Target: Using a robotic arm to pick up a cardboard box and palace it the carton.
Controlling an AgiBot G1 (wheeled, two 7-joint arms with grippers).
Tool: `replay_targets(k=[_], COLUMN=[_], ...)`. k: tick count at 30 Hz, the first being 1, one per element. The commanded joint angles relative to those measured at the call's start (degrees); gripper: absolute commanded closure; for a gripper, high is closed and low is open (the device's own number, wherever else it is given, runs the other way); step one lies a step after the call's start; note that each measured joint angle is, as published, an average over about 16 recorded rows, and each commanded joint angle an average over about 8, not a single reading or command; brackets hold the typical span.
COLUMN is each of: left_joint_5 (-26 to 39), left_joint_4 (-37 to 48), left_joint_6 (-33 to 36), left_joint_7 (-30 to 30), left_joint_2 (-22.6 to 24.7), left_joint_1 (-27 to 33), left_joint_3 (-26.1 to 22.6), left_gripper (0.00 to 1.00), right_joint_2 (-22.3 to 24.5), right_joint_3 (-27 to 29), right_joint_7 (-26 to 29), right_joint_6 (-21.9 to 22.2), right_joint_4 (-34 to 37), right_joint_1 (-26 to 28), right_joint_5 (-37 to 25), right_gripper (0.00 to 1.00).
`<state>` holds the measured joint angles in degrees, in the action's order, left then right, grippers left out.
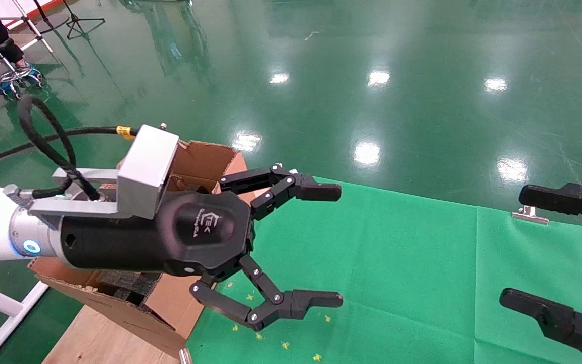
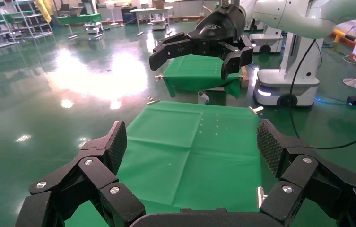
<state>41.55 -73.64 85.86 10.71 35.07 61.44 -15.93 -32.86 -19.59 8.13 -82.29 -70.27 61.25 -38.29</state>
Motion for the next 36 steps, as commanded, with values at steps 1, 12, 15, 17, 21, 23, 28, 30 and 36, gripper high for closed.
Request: replay_targets(k=[1,12,15,17,21,23,28,30,36], left_joint_5=[0.10,0.36,0.39,0.41,0.43,0.44,0.47,0.48,0.50], left_joint_4=[0.02,0.07,0.08,0.09,0.10,0.11,0.12,0.12,0.13], left_joint_6=[-0.07,-0.22,-0.24,-0.25,-0.26,-0.27,-0.29,-0.30,-0.32], left_joint_7=[0.04,0.10,0.11,0.12,0.13,0.14,0.15,0.16,0.17], left_joint_2=[-0.01,-0.06,-0.07,-0.07,-0.08,-0.08,-0.09,-0.09,-0.09], left_joint_1=[0.03,0.10,0.11,0.12,0.13,0.14,0.15,0.16,0.17], left_joint_3=[-0.02,-0.07,-0.09,-0.10,-0.11,-0.12,-0.13,-0.13,-0.13], left_gripper=[0.00,0.00,0.00,0.00,0.00,0.00,0.00,0.00,0.00], right_joint_2=[0.00,0.00,0.00,0.00,0.00,0.00,0.00,0.00,0.00], right_joint_3=[0.00,0.00,0.00,0.00,0.00,0.00,0.00,0.00,0.00], right_joint_7=[0.00,0.00,0.00,0.00,0.00,0.00,0.00,0.00,0.00], right_joint_6=[0.00,0.00,0.00,0.00,0.00,0.00,0.00,0.00,0.00], right_joint_4=[0.00,0.00,0.00,0.00,0.00,0.00,0.00,0.00,0.00], right_joint_1=[0.00,0.00,0.00,0.00,0.00,0.00,0.00,0.00,0.00], right_joint_5=[0.00,0.00,0.00,0.00,0.00,0.00,0.00,0.00,0.00], right_gripper=[0.00,0.00,0.00,0.00,0.00,0.00,0.00,0.00,0.00])
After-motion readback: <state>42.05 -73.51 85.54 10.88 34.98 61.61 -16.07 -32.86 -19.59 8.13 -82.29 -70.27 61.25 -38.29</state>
